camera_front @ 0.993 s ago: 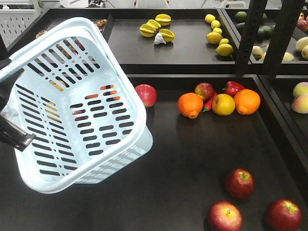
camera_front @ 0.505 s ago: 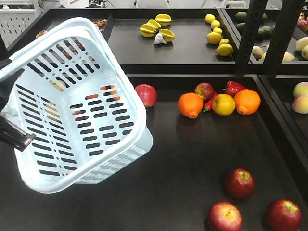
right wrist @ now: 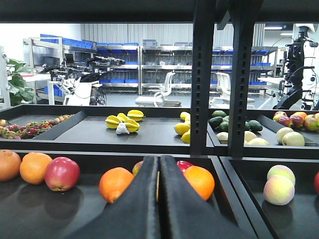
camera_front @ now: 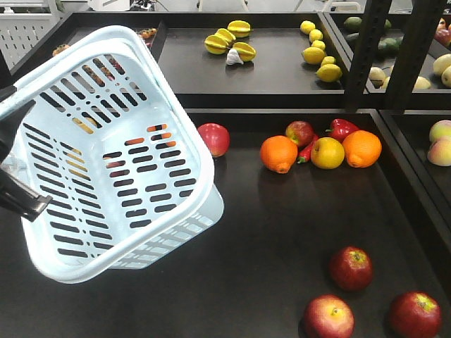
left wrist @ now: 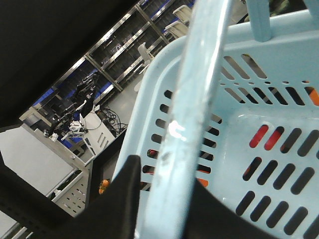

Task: Pick three apples into basket with both arms

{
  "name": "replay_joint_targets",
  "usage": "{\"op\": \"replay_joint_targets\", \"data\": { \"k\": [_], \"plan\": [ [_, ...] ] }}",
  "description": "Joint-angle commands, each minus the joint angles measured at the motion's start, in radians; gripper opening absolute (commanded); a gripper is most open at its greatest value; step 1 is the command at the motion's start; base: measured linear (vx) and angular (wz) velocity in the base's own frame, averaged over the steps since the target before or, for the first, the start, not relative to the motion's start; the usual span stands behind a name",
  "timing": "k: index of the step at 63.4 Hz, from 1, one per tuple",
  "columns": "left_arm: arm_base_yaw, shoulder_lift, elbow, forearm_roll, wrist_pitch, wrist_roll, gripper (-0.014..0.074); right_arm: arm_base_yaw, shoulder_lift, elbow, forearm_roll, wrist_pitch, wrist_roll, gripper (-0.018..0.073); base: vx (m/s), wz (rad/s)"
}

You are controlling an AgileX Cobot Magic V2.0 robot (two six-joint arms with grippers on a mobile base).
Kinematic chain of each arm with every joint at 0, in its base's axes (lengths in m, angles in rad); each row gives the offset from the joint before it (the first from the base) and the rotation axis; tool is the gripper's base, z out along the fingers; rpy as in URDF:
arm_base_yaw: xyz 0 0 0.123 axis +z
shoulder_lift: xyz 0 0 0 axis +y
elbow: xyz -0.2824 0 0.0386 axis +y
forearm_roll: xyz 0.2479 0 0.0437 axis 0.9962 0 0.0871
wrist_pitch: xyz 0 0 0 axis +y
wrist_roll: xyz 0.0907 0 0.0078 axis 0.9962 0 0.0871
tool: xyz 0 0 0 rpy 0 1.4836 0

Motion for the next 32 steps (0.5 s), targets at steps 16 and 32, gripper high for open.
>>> {"op": "replay_joint_targets", "data": {
  "k": [16,32],
  "plan": [
    [-0.002,-0.014,-0.030,0.027,-0.019,-0.007,-0.0008,0.001,-0.011,0.013,-0.003,-0.067,-0.005,-0.0009,0.00,0.00],
    [-0.002,-0.014,-0.030,0.027,-0.016,-0.007,-0.0008,0.001,-0.011,0.013,-0.003,-0.067,-0.005,-0.0009,0.00,0.00]
  ]
}}
